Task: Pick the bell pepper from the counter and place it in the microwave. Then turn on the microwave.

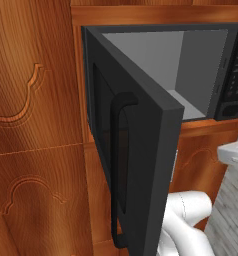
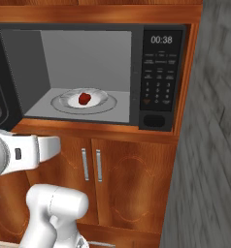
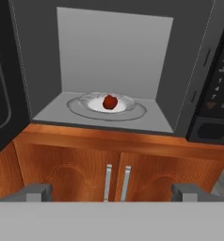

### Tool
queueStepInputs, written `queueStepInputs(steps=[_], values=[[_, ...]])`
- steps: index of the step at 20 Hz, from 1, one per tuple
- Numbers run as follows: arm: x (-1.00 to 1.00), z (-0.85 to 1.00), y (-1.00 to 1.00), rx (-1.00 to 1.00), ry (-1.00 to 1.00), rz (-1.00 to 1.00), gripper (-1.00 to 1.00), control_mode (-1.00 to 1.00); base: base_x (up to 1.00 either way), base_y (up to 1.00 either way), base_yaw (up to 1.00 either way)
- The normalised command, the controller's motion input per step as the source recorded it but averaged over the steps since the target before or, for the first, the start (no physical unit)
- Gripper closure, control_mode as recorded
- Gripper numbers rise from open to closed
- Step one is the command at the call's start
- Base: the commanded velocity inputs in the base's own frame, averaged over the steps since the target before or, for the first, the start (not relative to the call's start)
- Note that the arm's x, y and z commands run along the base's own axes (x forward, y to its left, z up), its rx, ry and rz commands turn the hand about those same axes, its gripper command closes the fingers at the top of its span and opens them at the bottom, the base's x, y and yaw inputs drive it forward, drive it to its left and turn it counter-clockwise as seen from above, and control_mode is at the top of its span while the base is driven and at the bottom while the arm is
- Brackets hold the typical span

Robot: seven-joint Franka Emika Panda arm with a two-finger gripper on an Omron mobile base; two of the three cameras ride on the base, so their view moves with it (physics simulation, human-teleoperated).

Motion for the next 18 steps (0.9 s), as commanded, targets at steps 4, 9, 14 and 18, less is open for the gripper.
queueStepInputs(steps=[4,9,14,18], values=[[-0.43,0.00,0.00,0.00,-0.07,0.00,-1.00,-1.00,0.00,0.00,0.00],[-0.42,0.00,0.00,0.00,-0.05,0.00,-1.00,-1.00,0.00,0.00,0.00],[-0.41,0.00,0.00,0.00,-0.03,0.03,-1.00,-1.00,0.00,0.00,0.00],[-0.41,0.00,0.01,0.00,-0.04,0.04,-1.00,-1.00,0.00,0.00,0.00]])
